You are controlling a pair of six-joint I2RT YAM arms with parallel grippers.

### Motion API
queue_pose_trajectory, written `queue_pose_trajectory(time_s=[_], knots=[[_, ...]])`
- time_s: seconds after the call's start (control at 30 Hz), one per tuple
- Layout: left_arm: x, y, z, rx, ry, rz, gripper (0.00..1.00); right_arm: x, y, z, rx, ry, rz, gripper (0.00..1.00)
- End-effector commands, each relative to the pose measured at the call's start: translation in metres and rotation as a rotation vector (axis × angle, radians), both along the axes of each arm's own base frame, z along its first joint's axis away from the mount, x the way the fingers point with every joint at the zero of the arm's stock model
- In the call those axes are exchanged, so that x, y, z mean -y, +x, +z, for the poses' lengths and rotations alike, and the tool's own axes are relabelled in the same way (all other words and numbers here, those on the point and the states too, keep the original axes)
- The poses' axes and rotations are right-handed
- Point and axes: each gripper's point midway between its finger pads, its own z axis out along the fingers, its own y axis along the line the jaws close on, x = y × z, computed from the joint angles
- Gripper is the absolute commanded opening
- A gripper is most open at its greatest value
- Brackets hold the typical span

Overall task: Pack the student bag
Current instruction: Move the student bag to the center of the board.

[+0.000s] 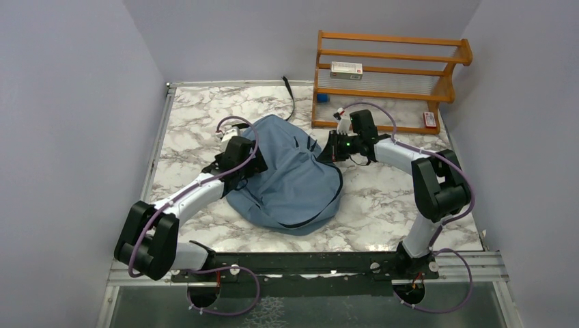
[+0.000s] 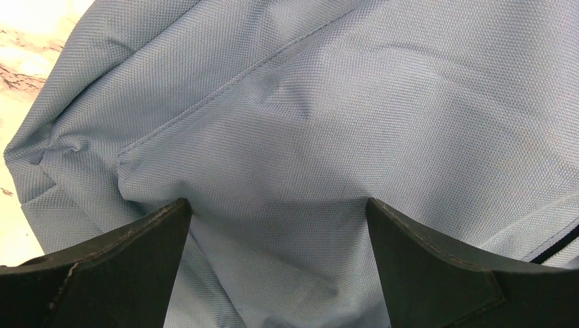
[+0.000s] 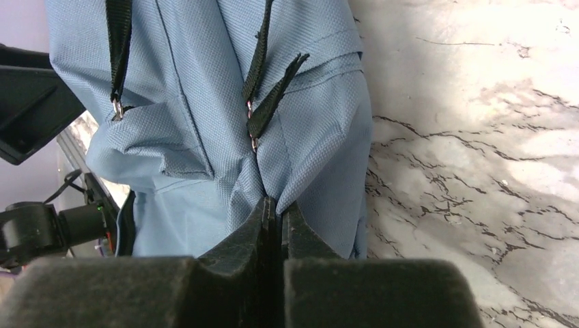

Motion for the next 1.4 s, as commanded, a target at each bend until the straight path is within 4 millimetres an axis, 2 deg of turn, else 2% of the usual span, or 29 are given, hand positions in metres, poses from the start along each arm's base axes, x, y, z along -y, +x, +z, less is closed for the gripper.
queue_pose_trajectory(time_s=[0.0,0.23,0.43,0.6,0.73,1.0,1.1,1.2,1.37], knots=[[0.010,0.014,0.021,0.046,-0.029,-0.059,0.99,-0.023,-0.013,0.032,0.027,0.124,0.095,0.03],[-0.007,0.032,0.081,0.170,0.023,-0.051,0.99,-0.036,-0.009,0.085,0.128,0.166,0.107,0.01],[-0.019,0.040,0.137,0.268,0.082,-0.055,0.99,-0.056,-0.016,0.111,0.172,0.184,0.133,0.01],[-0.027,0.040,0.178,0.354,0.106,-0.043,0.99,-0.082,-0.023,0.133,0.207,0.212,0.179,0.01],[-0.035,0.039,0.204,0.401,0.140,-0.024,0.99,-0.116,-0.032,0.146,0.222,0.223,0.238,0.01],[-0.066,0.031,0.256,0.493,0.219,0.085,0.99,-0.184,-0.044,0.160,0.244,0.257,0.320,0.00],[-0.072,0.030,0.268,0.512,0.247,0.101,0.99,-0.206,-0.046,0.153,0.234,0.258,0.347,0.00],[-0.073,0.032,0.272,0.514,0.255,0.107,0.99,-0.225,-0.042,0.147,0.242,0.252,0.360,0.01],[-0.068,0.034,0.264,0.496,0.239,0.090,0.99,-0.241,-0.018,0.131,0.280,0.240,0.322,0.01]])
